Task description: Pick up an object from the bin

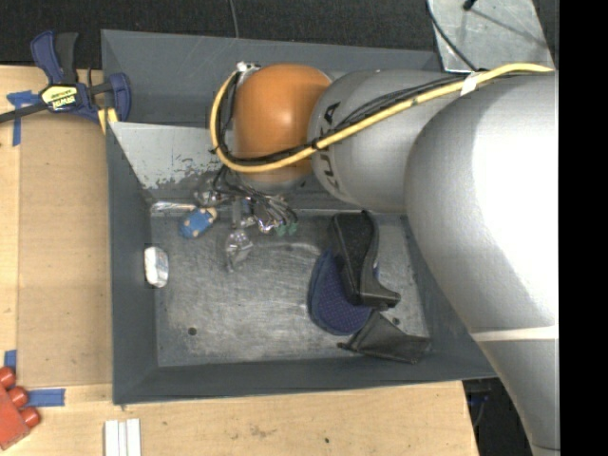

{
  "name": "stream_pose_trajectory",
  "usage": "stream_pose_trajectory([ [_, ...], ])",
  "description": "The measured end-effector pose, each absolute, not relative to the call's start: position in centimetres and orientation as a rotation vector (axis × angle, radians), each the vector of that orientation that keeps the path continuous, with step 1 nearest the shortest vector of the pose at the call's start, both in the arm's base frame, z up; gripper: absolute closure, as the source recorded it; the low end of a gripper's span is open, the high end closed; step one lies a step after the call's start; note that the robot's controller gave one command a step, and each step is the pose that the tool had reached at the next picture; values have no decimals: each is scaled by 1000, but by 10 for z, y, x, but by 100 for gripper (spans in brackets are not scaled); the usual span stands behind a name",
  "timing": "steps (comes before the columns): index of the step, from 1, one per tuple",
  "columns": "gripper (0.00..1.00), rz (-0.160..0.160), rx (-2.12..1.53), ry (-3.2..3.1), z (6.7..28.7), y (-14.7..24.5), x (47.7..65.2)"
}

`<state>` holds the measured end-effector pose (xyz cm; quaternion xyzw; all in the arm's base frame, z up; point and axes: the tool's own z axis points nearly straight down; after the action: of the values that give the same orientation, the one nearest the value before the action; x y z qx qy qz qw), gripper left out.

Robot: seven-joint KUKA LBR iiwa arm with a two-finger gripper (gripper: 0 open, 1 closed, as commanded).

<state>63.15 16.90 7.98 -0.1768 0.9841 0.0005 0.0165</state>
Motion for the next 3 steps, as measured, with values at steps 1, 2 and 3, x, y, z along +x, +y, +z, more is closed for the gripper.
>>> stream_pose_trajectory([
  [1, 0, 0, -810, 2999, 81, 180, 637],
  [2, 0, -1, -1366, 2793, 79, 201, 635],
  [3, 100, 2, -1356, 2785, 84, 203, 638],
])
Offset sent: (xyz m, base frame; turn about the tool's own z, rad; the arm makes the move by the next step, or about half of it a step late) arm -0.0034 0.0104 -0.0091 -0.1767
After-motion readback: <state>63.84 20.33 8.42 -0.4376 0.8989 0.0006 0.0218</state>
